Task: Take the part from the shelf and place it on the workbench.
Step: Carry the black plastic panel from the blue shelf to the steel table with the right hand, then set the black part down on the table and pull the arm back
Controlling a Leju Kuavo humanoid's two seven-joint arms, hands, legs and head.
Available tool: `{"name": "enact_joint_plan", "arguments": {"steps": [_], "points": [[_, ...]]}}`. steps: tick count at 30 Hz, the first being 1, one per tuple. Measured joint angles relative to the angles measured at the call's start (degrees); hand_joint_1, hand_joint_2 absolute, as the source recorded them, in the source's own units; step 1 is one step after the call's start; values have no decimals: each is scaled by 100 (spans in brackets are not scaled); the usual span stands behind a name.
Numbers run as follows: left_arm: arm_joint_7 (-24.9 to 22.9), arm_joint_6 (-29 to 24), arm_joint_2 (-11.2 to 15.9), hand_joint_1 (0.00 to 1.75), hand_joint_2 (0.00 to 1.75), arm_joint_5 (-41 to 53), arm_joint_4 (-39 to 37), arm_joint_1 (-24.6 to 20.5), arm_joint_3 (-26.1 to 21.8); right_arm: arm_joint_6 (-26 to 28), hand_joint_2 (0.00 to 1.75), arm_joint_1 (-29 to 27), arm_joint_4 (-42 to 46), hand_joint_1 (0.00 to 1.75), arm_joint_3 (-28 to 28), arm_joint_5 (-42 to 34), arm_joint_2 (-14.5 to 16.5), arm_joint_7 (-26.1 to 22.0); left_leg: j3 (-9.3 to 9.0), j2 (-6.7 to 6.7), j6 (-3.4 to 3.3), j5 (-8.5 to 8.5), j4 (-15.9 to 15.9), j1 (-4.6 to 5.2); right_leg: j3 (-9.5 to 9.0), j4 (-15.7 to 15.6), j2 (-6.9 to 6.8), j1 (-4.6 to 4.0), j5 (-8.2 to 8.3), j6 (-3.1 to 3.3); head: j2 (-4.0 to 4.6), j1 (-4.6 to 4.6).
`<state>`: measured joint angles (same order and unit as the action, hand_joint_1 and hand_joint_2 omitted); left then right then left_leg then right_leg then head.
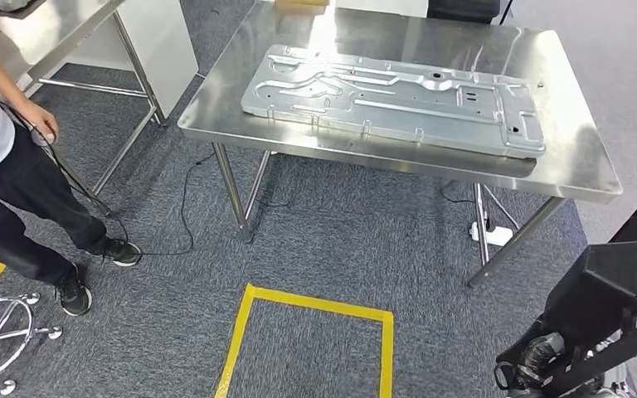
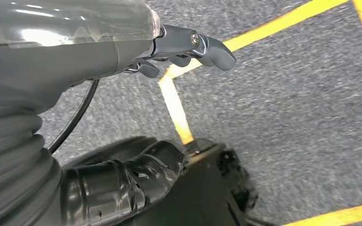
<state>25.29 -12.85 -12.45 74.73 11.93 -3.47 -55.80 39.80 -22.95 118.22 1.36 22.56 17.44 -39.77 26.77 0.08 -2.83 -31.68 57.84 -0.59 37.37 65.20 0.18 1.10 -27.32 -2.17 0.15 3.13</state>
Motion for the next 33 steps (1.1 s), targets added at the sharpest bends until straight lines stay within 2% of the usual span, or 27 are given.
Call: {"name": "enact_joint_plan", "arguments": {"steps": [2, 5, 6, 7, 8, 10, 11, 12, 13, 14, 15, 16, 17, 18, 19, 21, 22, 23, 25, 26, 27, 28, 29, 30, 32, 33], "points": [[2, 1, -1, 0, 175, 1, 0, -10, 1, 0, 175, 1, -9, 175, -1, 0, -2, 0, -66, 3, 72, -85, -24, 0, -99, -416, -35, -43, 147, 69, 0, 12], [5, 2, 1, 0, 175, 2, 0, -29, 2, 0, 175, -18, -16, 175, -3, 0, -4, 3, -145, 17, 174, -132, -3, 10, -180, -516, -25, -62, 82, 216, 0, 13], [5, 2, 1, 0, 175, 2, 0, -34, 2, 0, 175, -18, -16, 175, -3, 0, -4, 2, -131, 17, 189, -138, 115, 6, -242, -546, -17, -54, 52, 256, 0, 11], [6, 2, 1, 0, 175, 2, 0, -40, 2, 0, 175, -14, -16, 175, -5, 0, -4, 1, -27, 16, 199, -170, 335, 0, -310, -571, -13, -53, 30, 292, 0, 8], [7, 2, 0, 0, 175, 2, 0, -44, 2, 0, 175, -10, -15, 175, -8, 0, -4, 0, 161, 13, 207, -242, 660, -6, -372, -593, -16, -53, 0, 327, 0, 7], [7, 2, -1, 0, 175, 2, 0, -40, 3, 0, 175, -6, -15, 175, -13, 0, -4, 0, 666, 11, 215, -508, 1378, -6, -469, -603, -11, -70, -83, 376, 0, 3], [7, 2, -1, 0, 175, 2, 0, -30, 3, 0, 175, -7, -16, 175, -14, 0, -4, 0, 884, 11, 213, -630, 1595, -5, -525, -603, 2, -82, -132, 386, 0, 4], [6, 2, 1, 0, 175, 2, 0, -16, 3, 0, 175, -8, -16, 175, -15, 1, -4, 1, 1029, 11, 203, -668, 1651, -4, -592, -603, 19, -94, -185, 391, 0, 4], [5, 2, 2, 0, 175, 2, 0, -3, 2, 0, 175, -8, -16, 175, -15, 1, -4, 1, 1092, 10, 182, -571, 1527, -1, -672, -603, 36, -107, -243, 390, 0, 4], [5, 2, 4, 0, 175, 2, 0, 5, 2, 0, 175, -8, -16, 175, -16, 1, -4, 1, 1080, 8, 147, -336, 1255, 7, -755, -604, 48, -120, -302, 387, 0, 4], [4, 2, 7, 0, 175, 2, 0, 13, 2, -1, 175, -6, -16, 175, -16, 1, -4, 1, 1040, 6, 103, -3, 917, 20, -821, -605, 53, -129, -360, 381, 0, 7], [4, 1, 9, 0, 175, 2, 0, 15, 2, -1, 175, -4, -19, 175, -17, 1, -4, 0, 1002, -9, 70, 224, 640, 42, -879, -598, 68, -141, -418, 362, 0, 9], [5, -1, 11, 0, 175, 2, 0, 12, 2, -2, 175, 0, -22, 175, -20, 0, -5, 0, 963, -25, 45, 386, 455, 64, -913, -594, 78, -146, -475, 335, 0, 10], [5, -2, 15, 0, 175, 2, 0, 14, 2, -2, 175, 0, -26, 175, -22, 1, -5, 0, 946, -41, 31, 459, 359, 78, -949, -571, 90, -146, -513, 302, 0, 11], [5, -4, 17, 0, 175, 2, 0, 12, 2, -2, 175, -1, -28, 175, -25, 0, -7, 0, 914, -53, 24, 424, 336, 89, -991, -556, 102, -148, -535, 267, 0, 10], [7, -5, 16, 0, 175, 7, 0, 12, 2, -1, 175, 1, -24, 175, -26, 1, -9, 1, 780, -51, -17, 471, 249, 71, -1032, -468, 92, -135, -557, 212, 0, 11], [8, -6, 16, 0, 175, 12, 0, 5, 2, 0, 175, 7, -22, 175, -26, 0, -10, 0, 698, -47, -41, 463, 211, 63, -974, -337, 80, -126, -592, 178, 0, 13], [9, -7, 15, 0, 175, 18, 0, -8, 2, 0, 175, 17, -20, 175, -26, 0, -14, -2, 626, -46, -63, 451, 177, 53, -837, -100, 69, -109, -666, 140, 0, 15], [9, -7, 15, 0, 175, 28, 0, -27, 2, 0, 175, 24, -20, 175, -26, -5, -24, -4, 539, -46, -86, 388, 146, 50, -386, 538, 53, -68, -912, 62, 0, 18], [9, -7, 15, 0, 175, 32, 0, -29, 2, 0, 175, 24, -20, 175, -25, -10, -29, -5, 495, -47, -86, 344, 144, 47, -164, 780, 52, -47, -1016, 33, 0, 17], [9, -7, 15, 0, 175, 35, 0, -21, 2, 0, 175, 21, -20, 175, -25, -17, -32, -4, 441, -49, -76, 293, 144, 44, -10, 875, 49, -29, -1043, 8, 0, 17], [9, -7, 15, 0, 175, 36, 0, -11, 2, 0, 175, 21, -20, 175, -24, -27, -33, -4, 371, -51, -62, 237, 144, 37, 55, 788, 45, -12, -949, -11, 0, 17], [9, -7, 15, 0, 175, 37, 0, -3, 2, 0, 175, 21, -20, 175, -24, -40, -34, -4, 289, -53, -45, 176, 144, 28, 41, 543, 40, 0, -728, -23, 0, 17], [9, -7, 15, 0, 175, 37, -1, 6, 2, 0, 175, 21, -20, 175, -24, -59, -34, -4, 220, -56, -23, 114, 140, 21, -13, 205, 29, 9, -409, -24, 0, 20], [5, -7, 14, 0, 175, 37, -2, -2, 2, 0, 175, 23, -24, 175, -24, -91, -42, -3, 112, -61, 41, 12, 138, 14, -94, -279, -2, -19, -27, 33, 0, 17], [3, -7, 14, 0, 175, 37, -2, -7, 2, 0, 175, 19, -26, 175, -25, -91, -47, -2, 80, -62, 81, -23, 131, 16, -108, -374, -13, -42, 51, 87, 0, 16]]}}
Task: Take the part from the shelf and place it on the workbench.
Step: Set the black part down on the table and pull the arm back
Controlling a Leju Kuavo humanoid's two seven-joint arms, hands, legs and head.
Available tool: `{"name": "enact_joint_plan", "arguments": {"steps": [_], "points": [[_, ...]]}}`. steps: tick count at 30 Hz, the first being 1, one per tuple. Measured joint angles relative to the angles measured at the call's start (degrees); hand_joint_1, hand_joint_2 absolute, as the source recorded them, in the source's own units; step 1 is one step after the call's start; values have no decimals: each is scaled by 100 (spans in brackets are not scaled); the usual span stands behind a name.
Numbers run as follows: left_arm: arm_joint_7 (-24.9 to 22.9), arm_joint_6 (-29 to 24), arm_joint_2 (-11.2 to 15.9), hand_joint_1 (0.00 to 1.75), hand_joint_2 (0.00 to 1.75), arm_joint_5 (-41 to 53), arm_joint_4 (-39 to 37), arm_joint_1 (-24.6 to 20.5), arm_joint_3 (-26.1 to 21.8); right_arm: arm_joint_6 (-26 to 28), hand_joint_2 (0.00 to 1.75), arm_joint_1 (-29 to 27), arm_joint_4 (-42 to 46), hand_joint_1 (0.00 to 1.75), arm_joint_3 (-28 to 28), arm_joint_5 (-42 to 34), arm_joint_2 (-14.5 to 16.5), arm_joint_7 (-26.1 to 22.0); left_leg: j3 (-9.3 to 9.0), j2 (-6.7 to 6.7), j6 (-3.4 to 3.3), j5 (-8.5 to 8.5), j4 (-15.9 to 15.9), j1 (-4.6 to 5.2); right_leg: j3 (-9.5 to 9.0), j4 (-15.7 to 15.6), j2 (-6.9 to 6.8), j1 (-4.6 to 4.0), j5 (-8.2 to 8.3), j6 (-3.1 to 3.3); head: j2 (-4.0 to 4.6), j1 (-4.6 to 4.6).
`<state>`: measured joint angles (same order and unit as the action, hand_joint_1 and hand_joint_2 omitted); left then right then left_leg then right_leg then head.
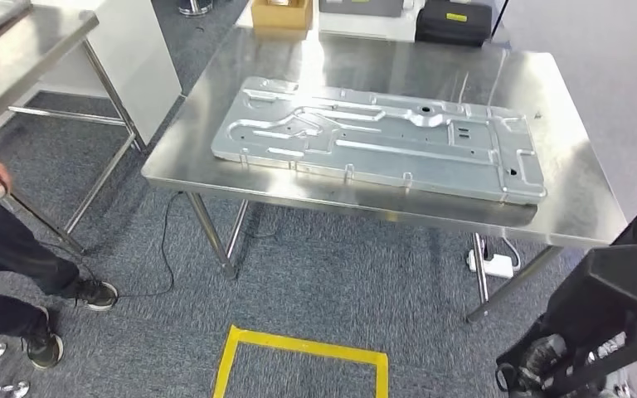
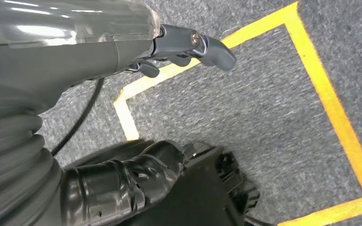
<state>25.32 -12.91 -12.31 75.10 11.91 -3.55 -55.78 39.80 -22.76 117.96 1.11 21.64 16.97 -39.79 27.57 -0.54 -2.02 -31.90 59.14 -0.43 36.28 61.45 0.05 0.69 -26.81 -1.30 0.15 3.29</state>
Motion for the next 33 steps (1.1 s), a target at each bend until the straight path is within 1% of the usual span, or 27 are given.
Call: {"name": "enact_joint_plan", "arguments": {"steps": [1, 3, 4, 5, 7, 8, 9, 10, 11, 12, 13, 14, 15, 16, 17, 19, 20, 21, 23, 24, 25, 26, 28, 29, 30, 32, 33], "points": [[-3, 0, 0, 0, 175, 0, 0, -8, 0, 0, 175, -3, -2, 175, -1, 16, -5, 1, -39, 0, 42, -13, 0, 5, -10, -7, -4, -19, -32, 56, 0, -6], [-5, 0, 0, 0, 175, 0, 0, -18, 0, 0, 175, -8, -2, 175, -1, 78, -8, 2, -65, 8, 103, -16, 43, 8, -82, -51, 11, -10, -2, 143, 0, -9], [-4, -1, 0, 0, 175, 0, 0, -24, 0, 0, 175, -6, -2, 175, 1, 109, -5, 2, -12, 12, 123, -25, 177, 6, -132, -83, 12, 1, -16, 177, 0, -11], [-4, -1, 0, 0, 175, 0, 0, -32, 0, 0, 175, -4, -2, 175, 3, 136, 1, 1, 112, 16, 137, -79, 401, -1, -183, -113, 9, 7, -31, 210, 0, -10], [-2, -1, 0, 0, 175, 1, 0, -36, 0, 0, 175, -1, -7, 175, 5, 192, 10, 1, 534, 19, 163, -333, 1077, -9, -262, -150, -5, 0, -81, 271, 0, -11], [-2, -1, 0, 0, 175, 2, 0, -30, 0, 0, 175, -1, -15, 175, 4, 221, 13, 1, 755, 19, 172, -461, 1367, -10, -290, -152, -5, -7, -110, 288, 0, -11], [-1, -1, 0, 0, 175, 3, 0, -22, 0, 0, 175, -2, -27, 175, 1, 244, 13, 2, 923, 19, 177, -507, 1531, -11, -324, -153, -1, -15, -142, 298, 0, -11], [-1, -1, 0, 0, 175, 4, 0, -15, 0, 0, 175, -2, -42, 175, -1, 258, 13, 2, 998, 19, 174, -421, 1505, -12, -368, -153, 7, -22, -176, 299, 0, -11], [1, -1, 1, 0, 175, 7, 0, -10, 0, 0, 175, -1, -54, 175, -4, 265, 13, 2, 983, 19, 164, -219, 1299, -12, -420, -152, 13, -27, -211, 295, 0, -11], [2, -1, 1, 0, 175, 13, 0, -9, 0, -1, 175, 1, -62, 175, -8, 269, 12, 3, 892, 20, 143, 63, 949, -12, -477, -153, 17, -31, -249, 285, 0, -10], [3, 0, 2, 0, 175, 22, 0, -8, 0, -1, 175, 8, -65, 175, -13, 274, 12, 3, 791, 20, 121, 262, 615, -1, -529, -149, 19, -39, -284, 268, 0, -8], [4, 1, 2, 0, 175, 33, 0, -12, 0, -1, 175, 18, -65, 175, -20, 285, 10, 3, 715, 17, 100, 299, 370, 14, -560, -143, 23, -44, -316, 245, 0, -9], [4, 2, 2, 0, 175, 46, 0, -19, 1, -2, 175, 31, -62, 175, -30, 304, 7, 3, 667, 16, 81, 297, 228, 29, -573, -136, 25, -49, -349, 212, 0, -8], [4, 3, 3, 0, 175, 56, 0, -21, 2, -1, 175, 41, -55, 175, -42, 331, 4, 3, 657, 14, 68, 247, 200, 45, -578, -131, 28, -51, -376, 178, 0, -9], [4, 3, 5, 0, 175, 63, 0, -21, 2, -1, 175, 52, -42, 175, -55, 366, 1, 2, 637, 12, 46, 246, 181, 46, -589, -134, 30, -54, -403, 141, 0, -11], [5, 4, 6, 0, 175, 68, 0, -11, 3, -1, 175, 70, 4, 175, -82, 445, -8, 1, 551, 23, -6, 394, 104, 16, -616, -68, 24, -50, -470, 76, 0, -9], [5, 4, 5, 0, 175, 71, 0, -14, 4, -1, 175, 84, 31, 175, -92, 490, -13, 0, 504, 28, -34, 410, 68, 0, -565, 75, 21, -49, -552, 48, 0, -7], [6, 4, 3, 0, 175, 75, 0, -23, 5, 0, 175, 99, 57, 175, -99, 539, -18, 0, 468, 33, -58, 412, 40, -11, -430, 341, 17, -40, -673, 25, 0, -5], [6, 6, 3, 0, 175, 87, 0, -39, 7, 0, 175, 127, 101, 175, -106, 648, -28, 0, 430, 32, -88, 377, 29, -11, 8, 1049, 14, -29, -939, -9, 0, -3], [6, 8, 4, 0, 175, 96, 0, -41, 7, 0, 175, 140, 126, 175, -109, 697, -33, 0, 406, 29, -94, 350, 29, -10, 208, 1315, 14, -18, -975, -21, 0, -2], [6, 10, 4, 0, 175, 107, 0, -40, 8, 0, 175, 154, 154, 175, -115, 737, -36, 1, 374, 24, -91, 318, 29, -10, 324, 1407, 14, -8, -908, -29, 0, -3], [6, 13, 4, 0, 175, 120, 0, -38, 8, 0, 175, 172, 187, 175, -124, 767, -37, 1, 326, 17, -81, 281, 30, -12, 330, 1276, 13, 3, -714, -32, 0, -3], [6, 20, 2, 0, 175, 143, -1, -33, 10, 0, 175, 220, 261, 175, -151, 796, -42, 0, 222, 8, -48, 198, 27, -16, 110, 599, 12, 13, -205, -16, 0, -2], [6, 22, 0, 0, 175, 152, -1, -35, 11, 0, 175, 249, 293, 175, -169, 801, -51, 0, 187, 5, -20, 155, 31, -9, -16, 262, 10, 1, -40, 3, 0, -1], [6, 25, -2, 0, 175, 162, -2, -40, 13, 0, 175, 276, 319, 175, -189, 806, -64, 1, 171, 5, 10, 124, 25, -2, -91, 56, 11, -14, 25, 29, 0, -3], [6, 26, -3, 0, 175, 180, -2, -56, 16, 0, 175, 326, 362, 175, -241, 825, -97, 1, 151, 6, 70, 90, -15, 12, -129, -64, 18, -43, -16, 87, 0, -11], [7, 26, -2, 0, 175, 185, -2, -64, 18, 0, 175, 346, 382, 175, -267, 837, -111, 1, 124, 11, 100, 77, -42, 15, -147, -86, 25, -27, -22, 119, 0, -15]]}}
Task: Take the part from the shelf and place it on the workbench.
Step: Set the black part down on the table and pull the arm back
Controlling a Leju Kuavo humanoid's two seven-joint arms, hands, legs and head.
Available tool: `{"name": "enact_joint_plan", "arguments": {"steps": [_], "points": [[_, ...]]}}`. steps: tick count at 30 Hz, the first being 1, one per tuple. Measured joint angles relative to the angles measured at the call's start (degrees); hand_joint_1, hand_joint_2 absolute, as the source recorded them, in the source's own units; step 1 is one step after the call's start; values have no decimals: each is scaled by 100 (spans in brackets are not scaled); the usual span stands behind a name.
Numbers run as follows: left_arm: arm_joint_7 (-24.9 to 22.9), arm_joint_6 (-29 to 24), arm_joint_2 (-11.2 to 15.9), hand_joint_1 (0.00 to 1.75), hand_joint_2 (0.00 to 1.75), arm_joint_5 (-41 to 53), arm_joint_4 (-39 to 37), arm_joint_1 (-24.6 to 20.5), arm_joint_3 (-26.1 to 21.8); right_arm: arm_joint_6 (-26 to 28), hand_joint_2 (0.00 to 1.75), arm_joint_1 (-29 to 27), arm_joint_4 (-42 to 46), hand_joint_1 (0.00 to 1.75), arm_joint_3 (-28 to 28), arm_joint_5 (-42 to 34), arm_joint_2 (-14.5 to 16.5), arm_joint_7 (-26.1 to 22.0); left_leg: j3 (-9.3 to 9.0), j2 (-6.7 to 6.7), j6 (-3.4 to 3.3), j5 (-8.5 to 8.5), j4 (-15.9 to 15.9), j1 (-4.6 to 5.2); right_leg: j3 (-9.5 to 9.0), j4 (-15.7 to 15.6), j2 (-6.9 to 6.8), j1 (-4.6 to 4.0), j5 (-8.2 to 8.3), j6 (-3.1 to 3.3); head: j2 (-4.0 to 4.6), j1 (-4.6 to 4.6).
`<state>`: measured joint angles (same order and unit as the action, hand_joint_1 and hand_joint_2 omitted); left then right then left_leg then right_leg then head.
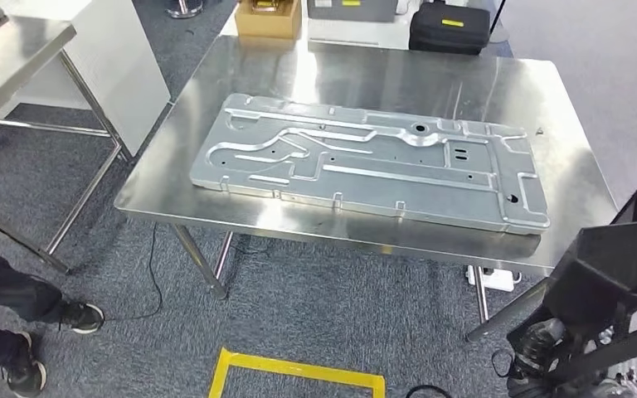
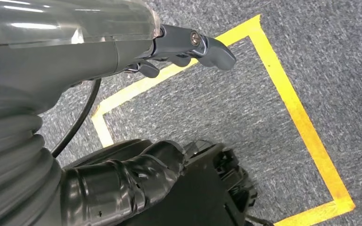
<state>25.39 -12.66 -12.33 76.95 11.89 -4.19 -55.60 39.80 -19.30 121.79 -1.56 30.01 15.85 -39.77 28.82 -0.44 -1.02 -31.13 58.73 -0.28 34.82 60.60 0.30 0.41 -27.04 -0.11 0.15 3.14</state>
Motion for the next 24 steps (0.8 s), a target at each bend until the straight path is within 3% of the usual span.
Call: {"name": "enact_joint_plan", "arguments": {"steps": [2, 3, 6, 7, 8, 10, 12, 17, 19, 21, 22, 23, 24], "points": [[6, 1, 2, 0, 175, 5, 0, -14, 7, -1, 175, 44, 32, 175, -42, 23, -21, -1, 7, 9, 53, -85, 131, 0, -85, -76, -3, 30, -17, 66, 0, -7], [9, 2, 2, 0, 175, 9, 0, -17, 11, -1, 175, 71, 40, 175, -61, 39, -30, -1, 112, 12, 72, -198, 369, -1, -137, -107, -13, 42, -33, 102, 0, -11], [12, 10, 2, 0, 175, 35, 0, -3, 28, -2, 175, 151, 46, 175, -137, 83, -59, -1, 768, 14, 100, -536, 1434, -13, -237, -123, -33, 19, -116, 173, 0, -19], [12, 14, 2, 0, 175, 45, 0, 6, 32, -2, 175, 169, 46, 175, -157, 90, -71, -1, 926, 14, 104, -489, 1592, -16, -274, -123, -31, 14, -148, 178, 0, -19], [12, 17, 3, 0, 175, 55, 0, 12, 37, -2, 175, 186, 46, 175, -171, 95, -83, -1, 981, 14, 103, -317, 1532, -19, -322, -122, -26, 11, -185, 174, 0, -19], [12, 25, 5, 0, 175, 65, 0, 17, 49, -2, 175, 224, 46, 175, -190, 100, -104, -1, 828, 16, 76, 205, 894, -22, -432, -122, -21, 10, -273, 153, 0, -19], [10, 42, 7, 0, 175, 78, 0, 6, 68, -2, 175, 277, 43, 175, -220, 109, -127, 0, 605, 19, 33, 470, 299, -1, -500, -115, -16, -5, -360, 95, 0, -17], [3, 96, 24, 0, 175, 156, 0, -3, 127, -2, 175, 523, -63, 175, -351, 244, -286, 0, 401, 2, -146, 398, 22, 9, -528, 82, -18, 10, -392, -64, 0, -14], [0, 107, 24, 0, 175, 184, 0, -20, 147, -2, 175, 660, -148, 175, -410, 300, -358, 1, 319, 6, -198, 375, -13, 0, -260, 546, -22, 32, -610, -121, 0, -10], [-7, 128, 25, 0, 175, 204, 0, -37, 168, -2, 175, 782, -265, 175, -467, 362, -430, 11, 276, 5, -217, 326, -14, -1, 194, 1186, -22, 46, -835, -172, 0, -13], [-11, 143, 26, 0, 175, 217, 0, -38, 180, -3, 175, 833, -336, 175, -494, 399, -466, 30, 243, 3, -211, 293, -14, -2, 368, 1355, -23, 56, -830, -188, 0, -12], [-16, 158, 27, 0, 175, 230, 0, -37, 192, -3, 175, 886, -410, 175, -521, 442, -500, 57, 198, 0, -201, 255, -13, -5, 451, 1337, -24, 67, -717, -192, 0, -13], [-21, 172, 27, 0, 175, 243, 0, -37, 207, -3, 175, 945, -476, 175, -550, 484, -530, 90, 139, -3, -184, 211, -13, -8, 432, 1122, -25, 79, -502, -187, 0, -12]]}}
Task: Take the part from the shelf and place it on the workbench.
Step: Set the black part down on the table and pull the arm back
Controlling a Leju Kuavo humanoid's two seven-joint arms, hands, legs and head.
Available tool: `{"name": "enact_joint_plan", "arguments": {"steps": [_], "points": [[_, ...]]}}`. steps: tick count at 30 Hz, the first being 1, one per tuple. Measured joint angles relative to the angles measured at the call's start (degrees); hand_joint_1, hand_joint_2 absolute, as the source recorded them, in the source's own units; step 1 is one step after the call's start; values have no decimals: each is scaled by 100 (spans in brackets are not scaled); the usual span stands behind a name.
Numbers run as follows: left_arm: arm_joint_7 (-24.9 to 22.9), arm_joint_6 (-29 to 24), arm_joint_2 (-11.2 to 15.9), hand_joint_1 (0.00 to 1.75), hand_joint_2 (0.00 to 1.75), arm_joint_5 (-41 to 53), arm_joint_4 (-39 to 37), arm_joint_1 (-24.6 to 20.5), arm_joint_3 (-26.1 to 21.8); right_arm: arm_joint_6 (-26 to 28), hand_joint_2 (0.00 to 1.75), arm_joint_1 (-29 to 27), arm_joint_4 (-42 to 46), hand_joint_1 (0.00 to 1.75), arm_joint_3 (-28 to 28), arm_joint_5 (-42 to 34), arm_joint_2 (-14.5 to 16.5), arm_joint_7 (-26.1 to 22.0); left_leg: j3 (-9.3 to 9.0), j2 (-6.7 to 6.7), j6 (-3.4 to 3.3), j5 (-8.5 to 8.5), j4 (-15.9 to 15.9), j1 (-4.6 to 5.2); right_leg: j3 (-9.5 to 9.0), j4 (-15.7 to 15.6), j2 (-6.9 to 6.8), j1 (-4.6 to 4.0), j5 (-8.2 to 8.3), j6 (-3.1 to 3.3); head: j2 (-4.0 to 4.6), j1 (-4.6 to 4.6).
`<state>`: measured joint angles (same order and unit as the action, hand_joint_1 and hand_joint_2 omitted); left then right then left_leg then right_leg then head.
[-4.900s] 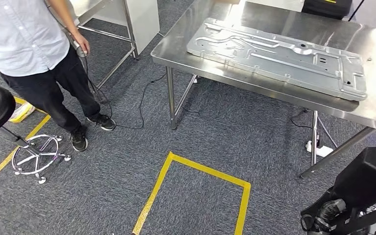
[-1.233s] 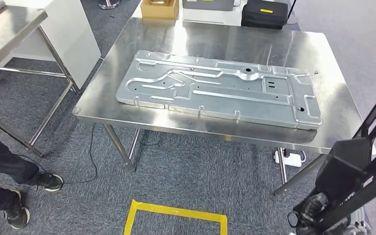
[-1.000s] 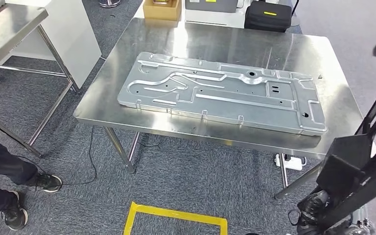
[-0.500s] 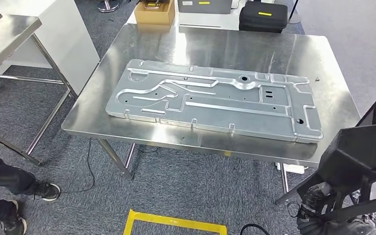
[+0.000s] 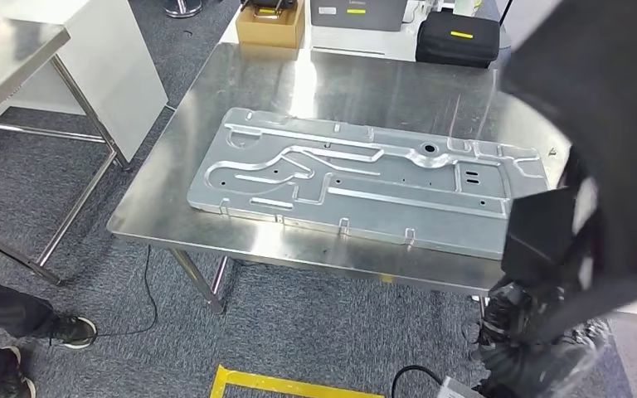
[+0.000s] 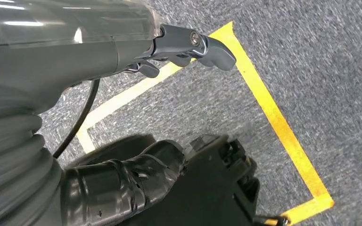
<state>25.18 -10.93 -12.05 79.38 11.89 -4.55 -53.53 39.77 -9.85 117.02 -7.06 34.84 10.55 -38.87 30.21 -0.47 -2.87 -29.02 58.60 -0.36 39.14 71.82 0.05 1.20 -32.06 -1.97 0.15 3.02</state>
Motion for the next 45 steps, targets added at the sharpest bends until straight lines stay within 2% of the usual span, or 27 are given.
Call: {"name": "enact_joint_plan", "arguments": {"steps": [2, 3, 4, 6, 8, 10, 12, 13, 14, 15, 17, 19, 21, 24, 26, 28, 29, 30, 32, 33, 34, 35, 38, 40, 42, 44, 45], "points": [[-8, 17, -2, 0, 175, 30, 0, -4, 33, 1, 175, 129, -115, 175, -57, 102, -50, 76, -126, -2, 48, -93, -4, -8, -173, -661, -3, 6, 471, 24, 0, 1], [-13, 22, -3, 0, 175, 43, 0, -16, 48, 1, 175, 195, -170, 175, -78, 157, -71, 113, -163, -2, 79, -131, -6, -11, -239, -915, -9, -15, 564, 50, 0, 7], [-19, 25, -3, 0, 175, 53, 0, -31, 59, 1, 175, 248, -224, 175, -95, 210, -92, 147, -181, 0, 117, -165, -13, -11, -270, -1055, -14, -36, 615, 87, 0, 8], [-28, 29, -2, 0, 175, 63, -1, -57, 73, -1, 175, 333, -326, 175, -130, 279, -127, 202, -212, 3, 198, -172, 14, -10, -306, -1120, -12, -68, 574, 184, 0, 9], [-33, 31, 1, 0, 175, 68, -2, -72, 84, 0, 175, 414, -406, 175, -169, 314, -150, 241, -187, 11, 252, -155, 197, -20, -419, -1172, -1, -57, 567, 273, 0, 6], [-34, 33, 3, 0, 175, 72, -2, -87, 97, 1, 175, 502, -458, 175, -192, 368, -159, 281, 99, 15, 277, -249, 706, -33, -539, -1226, -6, -55, 515, 343, 0, 1], [-39, 36, 3, 0, 175, 77, -2, -84, 114, 1, 175, 571, -520, 175, -210, 444, -166, 347, 561, 15, 290, -499, 1340, -34, -620, -1238, -6, -72, 442, 386, 0, -3], [-43, 37, 4, 0, 175, 78, -2, -78, 119, 1, 175, 595, -556, 175, -216, 474, -171, 385, 758, 15, 289, -592, 1526, -33, -663, -1238, 0, -85, 400, 393, 0, -3], [-46, 37, 4, 0, 175, 78, -2, -72, 122, 0, 175, 615, -592, 175, -220, 496, -175, 419, 880, 15, 280, -590, 1556, -31, -717, -1238, 7, -98, 354, 397, 0, -3], [-52, 37, 5, 0, 175, 78, -2, -69, 125, -1, 175, 635, -625, 175, -222, 514, -179, 446, 920, 15, 261, -460, 1412, -27, -783, -1238, 12, -112, 307, 398, 0, -3], [-77, 18, 6, 0, 175, 72, -2, -68, 127, -1, 175, 683, -680, 175, -225, 539, -191, 485, 829, 15, 177, 107, 769, 9, -916, -1235, 12, -129, 204, 386, 0, 0], [-111, -28, 6, 0, 175, 62, -2, -77, 127, 1, 175, 726, -733, 175, -226, 558, -203, 514, 746, 23, 110, 463, 277, 65, -974, -1223, 19, -129, 119, 346, 0, -2], [-134, -77, 5, 0, 175, 57, -2, -83, 128, 1, 175, 744, -779, 175, -226, 573, -209, 536, 729, 23, 88, 477, 172, 101, -979, -1233, 27, -118, 68, 282, 0, -8], [-128, -41, 5, 0, 175, 69, -2, -91, 133, 1, 175, 791, -816, 175, -227, 596, -221, 569, 602, 20, 45, 497, 41, 55, -969, -1123, 16, -112, -63, 186, 0, -6], [-93, 41, 5, 0, 175, 96, -2, -124, 154, 1, 175, 851, -846, 175, -229, 611, -249, 613, 513, 22, 7, 462, -15, 36, -667, -555, 11, -88, -305, 135, 0, 1], [-73, 92, 5, 0, 175, 116, -2, -147, 179, 1, 175, 884, -893, 170, -229, 620, -286, 653, 456, 21, -13, 401, -16, 34, -194, 150, 10, -53, -492, 92, 0, 1], [-69, 106, 5, 0, 175, 120, -2, -147, 185, 1, 175, 891, -918, 167, -230, 629, -301, 673, 422, 17, -10, 367, -12, 31, -40, 297, 10, -35, -437, 72, 0, 0], [-68, 114, 5, 0, 175, 121, -2, -145, 189, 1, 175, 902, -941, 165, -232, 652, -315, 695, 382, 13, -2, 333, -6, 26, 3, 222, 9, -17, -260, 55, 0, 1], [-88, 105, 4, 0, 175, 125, -2, -141, 200, 1, 175, 956, -990, 167, -240, 769, -341, 778, 291, 3, 34, 251, 14, 13, -187, -435, 6, 15, 266, 34, 0, 1], [-104, 84, 2, 0, 175, 127, -2, -146, 205, 1, 175, 1001, -1025, 168, -244, 863, -353, 828, 260, -1, 61, 213, 28, 16, -309, -764, 5, 10, 442, 34, 0, 3], [-131, 51, -1, 0, 175, 128, -2, -156, 209, 1, 175, 1055, -1067, 168, -246, 993, -362, 881, 247, -3, 94, 187, 38, 19, -399, -994, 8, 1, 527, 54, 0, 1], [-156, 17, -4, 0, 175, 131, -2, -166, 211, 1, 175, 1110, -1113, 168, -245, 1138, -368, 925, 249, -3, 125, 174, 42, 25, -433, -1087, 13, -14, 522, 80, 0, 1], [-218, -39, -8, 0, 175, 137, -2, -202, 214, 1, 175, 1256, -1250, 168, -231, 1545, -371, 1002, 257, 3, 213, 142, 55, 18, -451, -1157, 28, -27, 503, 186, 0, -5], [-229, -54, -10, 0, 87, 138, -2, -218, 216, 1, 175, 1335, -1313, 168, -225, 1640, -371, 1007, 387, 9, 261, -46, 352, 6, -488, -1197, 14, -17, 500, 259, 0, -9], [-243, -71, -14, 0, 0, 148, -2, -218, 219, 1, 175, 1394, -1367, 168, -221, 1737, -371, 1013, 742, 13, 287, -366, 1059, -1, -514, -1204, -7, -31, 480, 312, 0, -13], [-283, -83, -17, 0, 0, 177, -2, -210, 229, 1, 175, 1450, -1428, 169, -209, 2029, -369, 1065, 1063, 13, 293, -489, 1616, -4, -527, -1198, -10, -55, 459, 342, 0, -13], [-308, -84, -18, 0, 0, 202, -2, -210, 243, 1, 175, 1508, -1468, 169, -202, 2285, -368, 1119, 1093, 13, 283, -389, 1608, -3, -537, -1194, -3, -64, 450, 350, 0, -13]]}}
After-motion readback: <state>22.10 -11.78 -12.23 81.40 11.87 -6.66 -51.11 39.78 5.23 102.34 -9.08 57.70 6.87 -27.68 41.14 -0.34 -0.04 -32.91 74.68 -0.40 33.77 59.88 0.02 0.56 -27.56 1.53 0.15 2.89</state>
